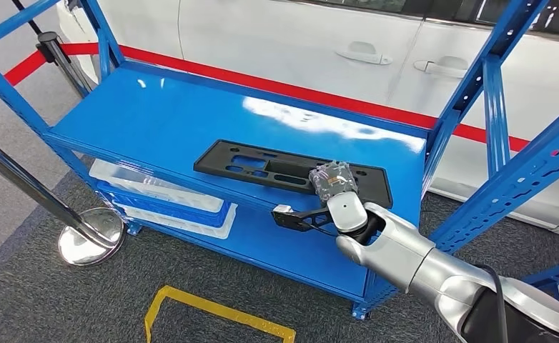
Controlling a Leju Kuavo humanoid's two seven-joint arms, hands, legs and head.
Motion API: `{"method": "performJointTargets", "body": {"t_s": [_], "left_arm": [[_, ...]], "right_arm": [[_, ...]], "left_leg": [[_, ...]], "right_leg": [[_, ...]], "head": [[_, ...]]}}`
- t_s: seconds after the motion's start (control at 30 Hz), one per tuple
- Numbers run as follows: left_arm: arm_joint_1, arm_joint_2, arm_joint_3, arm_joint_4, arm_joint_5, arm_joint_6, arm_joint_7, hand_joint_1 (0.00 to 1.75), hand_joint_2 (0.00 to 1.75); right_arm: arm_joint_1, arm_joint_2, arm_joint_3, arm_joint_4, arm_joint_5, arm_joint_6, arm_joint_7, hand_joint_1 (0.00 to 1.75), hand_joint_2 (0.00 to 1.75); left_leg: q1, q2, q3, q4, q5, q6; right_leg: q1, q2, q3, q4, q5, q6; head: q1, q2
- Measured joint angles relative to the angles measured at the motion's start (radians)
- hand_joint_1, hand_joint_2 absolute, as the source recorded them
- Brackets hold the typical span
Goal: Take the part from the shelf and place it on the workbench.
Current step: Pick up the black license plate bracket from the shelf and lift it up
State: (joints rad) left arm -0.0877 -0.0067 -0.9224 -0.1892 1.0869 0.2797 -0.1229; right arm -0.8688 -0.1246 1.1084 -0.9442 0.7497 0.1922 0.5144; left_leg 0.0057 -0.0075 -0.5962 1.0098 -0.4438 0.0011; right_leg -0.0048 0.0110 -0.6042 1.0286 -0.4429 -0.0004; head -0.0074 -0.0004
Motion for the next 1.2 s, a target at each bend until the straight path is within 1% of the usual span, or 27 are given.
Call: {"method": "performJointTargets", "body": {"t_s": [0.2,0.4,0.53,0.67,0.87,1.2], "left_arm": [[0.0,0.0,0.0,0.0,0.005,0.001,-0.002,0.0,0.0],[0.0,0.0,0.0,0.0,0.017,-0.009,-0.004,0.0,0.0],[0.0,0.0,0.0,0.0,0.028,-0.018,-0.017,0.0,0.0],[0.0,0.0,0.0,0.0,0.024,-0.027,-0.03,0.0,1.75],[0.0,0.0,0.0,0.0,0.012,-0.029,-0.04,0.0,1.75],[-0.001,0.006,0.0,0.0,0.012,-0.029,-0.041,0.0,1.75]], "right_arm": [[-0.005,0.0,-0.004,0.0,0.021,-0.001,-0.003,1.75,1.75],[-0.006,0.0,-0.005,-0.001,0.03,0.0,-0.009,1.75,1.75],[-0.008,0.0,-0.005,-0.012,0.059,-0.011,-0.048,1.75,1.75],[-0.01,0.011,-0.005,-0.064,0.11,-0.025,-0.114,1.75,1.75],[-0.033,0.025,-0.005,-0.194,0.174,0.004,-0.126,1.75,1.75],[-0.061,0.025,-0.005,-0.351,0.207,0.02,-0.134,1.75,1.75]], "left_leg": [[0.001,0.0,0.0,0.0,0.0,-0.001],[0.002,0.0,0.0,0.0,-0.001,-0.001],[0.002,0.0,0.0,0.0,-0.001,-0.001],[0.002,0.0,-0.001,0.0,-0.001,-0.001],[0.002,-0.001,-0.002,0.0,-0.001,-0.001],[0.002,0.0,-0.002,-0.001,-0.001,-0.002]], "right_leg": [[0.003,0.0,0.001,0.0,0.0,-0.001],[0.003,0.0,0.002,-0.002,-0.001,-0.001],[0.003,0.0,0.002,-0.002,0.0,-0.001],[0.003,0.0,0.002,-0.002,0.0,-0.001],[0.003,-0.002,0.001,-0.002,-0.001,-0.001],[0.003,-0.001,0.0,-0.003,-0.001,-0.001]], "head": [[0.0,0.0],[0.0,0.0],[0.0,0.0],[0.0,0.0],[0.0,0.0],[0.0,0.0]]}}
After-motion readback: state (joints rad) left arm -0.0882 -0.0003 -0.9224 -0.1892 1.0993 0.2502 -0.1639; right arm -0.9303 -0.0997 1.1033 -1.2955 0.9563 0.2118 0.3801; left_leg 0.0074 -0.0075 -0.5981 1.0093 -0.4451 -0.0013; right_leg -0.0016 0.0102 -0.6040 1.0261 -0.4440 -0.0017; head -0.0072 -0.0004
